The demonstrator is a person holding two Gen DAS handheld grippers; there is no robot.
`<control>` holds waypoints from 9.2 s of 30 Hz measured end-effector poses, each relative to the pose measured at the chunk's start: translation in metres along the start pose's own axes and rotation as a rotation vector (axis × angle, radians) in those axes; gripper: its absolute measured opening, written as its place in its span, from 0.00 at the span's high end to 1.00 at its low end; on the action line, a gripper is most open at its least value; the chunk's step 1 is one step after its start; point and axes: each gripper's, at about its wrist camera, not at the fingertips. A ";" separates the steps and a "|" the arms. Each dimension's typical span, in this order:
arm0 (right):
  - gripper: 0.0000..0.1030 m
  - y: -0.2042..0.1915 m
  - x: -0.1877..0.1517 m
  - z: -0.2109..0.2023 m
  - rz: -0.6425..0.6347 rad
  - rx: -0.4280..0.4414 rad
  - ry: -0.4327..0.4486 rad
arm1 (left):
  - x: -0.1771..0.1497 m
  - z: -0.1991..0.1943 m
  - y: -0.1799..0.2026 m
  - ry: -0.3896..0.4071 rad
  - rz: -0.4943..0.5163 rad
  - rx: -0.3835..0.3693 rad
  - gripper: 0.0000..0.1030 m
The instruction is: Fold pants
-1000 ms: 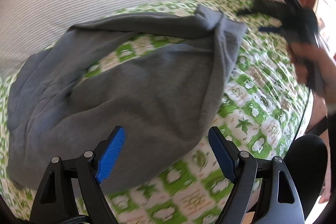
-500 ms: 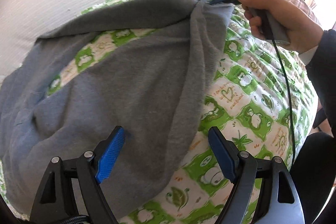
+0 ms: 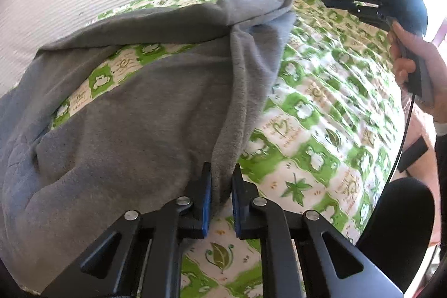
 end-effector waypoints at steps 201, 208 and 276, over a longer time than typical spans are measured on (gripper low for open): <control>0.87 -0.332 -0.219 0.151 -0.911 0.027 -0.371 | -0.075 -0.080 -0.392 -0.038 -0.269 0.378 0.85; 0.87 -0.385 -0.158 0.094 -0.849 0.112 -0.073 | -0.077 -0.159 -0.374 0.171 -0.214 0.418 0.85; 0.40 -0.510 -0.443 0.226 -0.998 0.306 -0.756 | -0.320 -0.116 -0.321 0.161 -1.155 0.128 0.22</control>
Point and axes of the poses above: each gripper's, at about its wrist camera, not at the fingertips, and z roughly the way its jaws point, y to its right, x to its top, and after that the axes turned 13 degrees about z, right-handed
